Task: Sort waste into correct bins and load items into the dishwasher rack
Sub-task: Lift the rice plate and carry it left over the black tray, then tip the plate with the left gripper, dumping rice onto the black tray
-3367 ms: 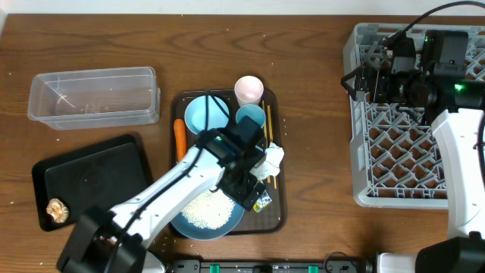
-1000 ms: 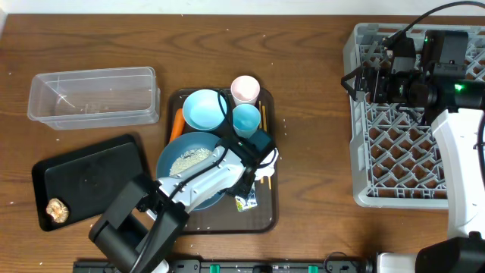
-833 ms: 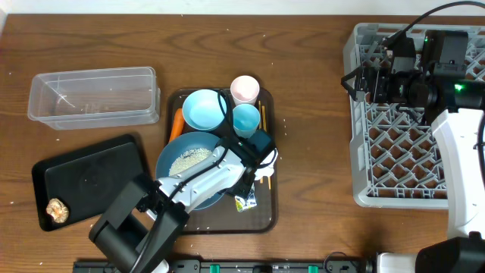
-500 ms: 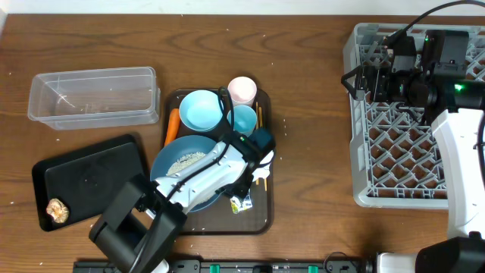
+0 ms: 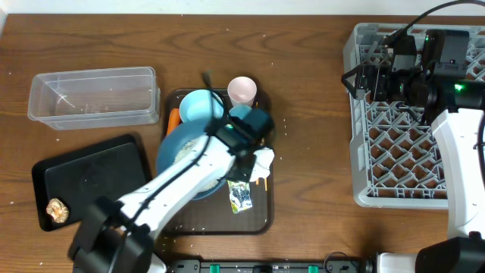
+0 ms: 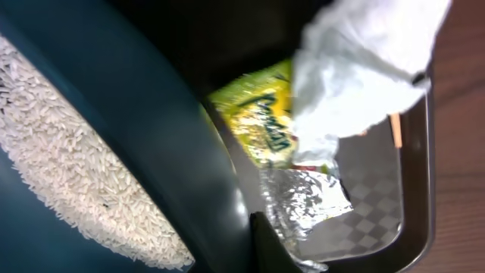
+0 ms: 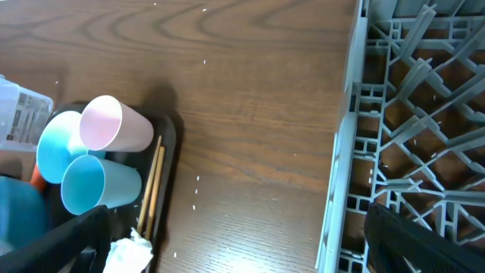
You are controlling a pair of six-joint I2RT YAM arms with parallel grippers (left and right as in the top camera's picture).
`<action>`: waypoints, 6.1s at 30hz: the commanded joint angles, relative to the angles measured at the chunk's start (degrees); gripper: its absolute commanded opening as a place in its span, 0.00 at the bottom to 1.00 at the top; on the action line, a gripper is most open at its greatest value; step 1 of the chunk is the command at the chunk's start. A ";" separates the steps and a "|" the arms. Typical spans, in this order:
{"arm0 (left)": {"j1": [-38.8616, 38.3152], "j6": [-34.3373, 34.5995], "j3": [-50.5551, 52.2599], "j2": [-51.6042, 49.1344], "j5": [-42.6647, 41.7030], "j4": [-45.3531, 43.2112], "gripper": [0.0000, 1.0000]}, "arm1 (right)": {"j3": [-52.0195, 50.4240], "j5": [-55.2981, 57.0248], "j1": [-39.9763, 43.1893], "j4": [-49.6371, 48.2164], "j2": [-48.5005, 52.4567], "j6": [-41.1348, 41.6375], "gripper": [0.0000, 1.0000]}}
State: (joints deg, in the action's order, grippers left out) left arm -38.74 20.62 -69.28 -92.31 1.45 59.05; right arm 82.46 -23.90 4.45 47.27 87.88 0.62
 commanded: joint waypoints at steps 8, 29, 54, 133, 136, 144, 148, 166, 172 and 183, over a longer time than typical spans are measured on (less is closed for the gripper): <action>14.10 4.33 -1.49 15.26 0.72 0.48 0.06 | 1.05 -0.07 -0.42 -0.48 0.04 -0.28 0.99; 44.52 -6.40 -1.42 20.83 -11.41 -2.43 0.06 | 1.05 -0.07 -0.42 -0.76 0.04 -0.28 0.99; 76.50 -25.62 0.83 17.40 -56.50 -1.31 0.06 | 1.05 -0.11 -0.42 0.74 0.04 -0.24 0.99; 94.25 -39.04 0.94 14.45 -81.74 9.42 0.06 | 1.05 -0.44 -0.42 2.80 0.04 -0.17 0.99; 96.04 -39.71 0.94 14.45 -80.63 10.36 0.06 | 1.05 -0.55 -0.42 2.80 0.04 0.35 0.99; 96.72 -40.11 0.92 14.47 -80.17 11.17 0.06 | 1.05 -0.55 -0.42 2.91 0.04 0.66 0.99; 98.57 -40.06 0.92 14.47 -77.40 10.75 0.06 | 1.05 -0.55 -0.42 2.93 0.04 0.66 0.99; 101.18 -32.74 0.92 14.43 -75.01 9.11 0.06 | 1.05 -0.52 -0.42 2.64 0.04 0.63 0.99; 101.07 -38.60 0.92 16.61 -74.93 8.37 0.06 | 1.05 -0.55 -0.42 3.19 0.04 0.63 0.99; 101.02 -36.20 0.92 16.39 -75.14 7.54 0.06 | 1.05 -0.55 -0.42 3.32 0.04 0.63 0.99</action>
State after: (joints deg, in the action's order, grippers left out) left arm 62.19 -13.93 -68.47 -76.69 -72.20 66.83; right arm 82.46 -23.94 4.45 50.35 87.88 0.84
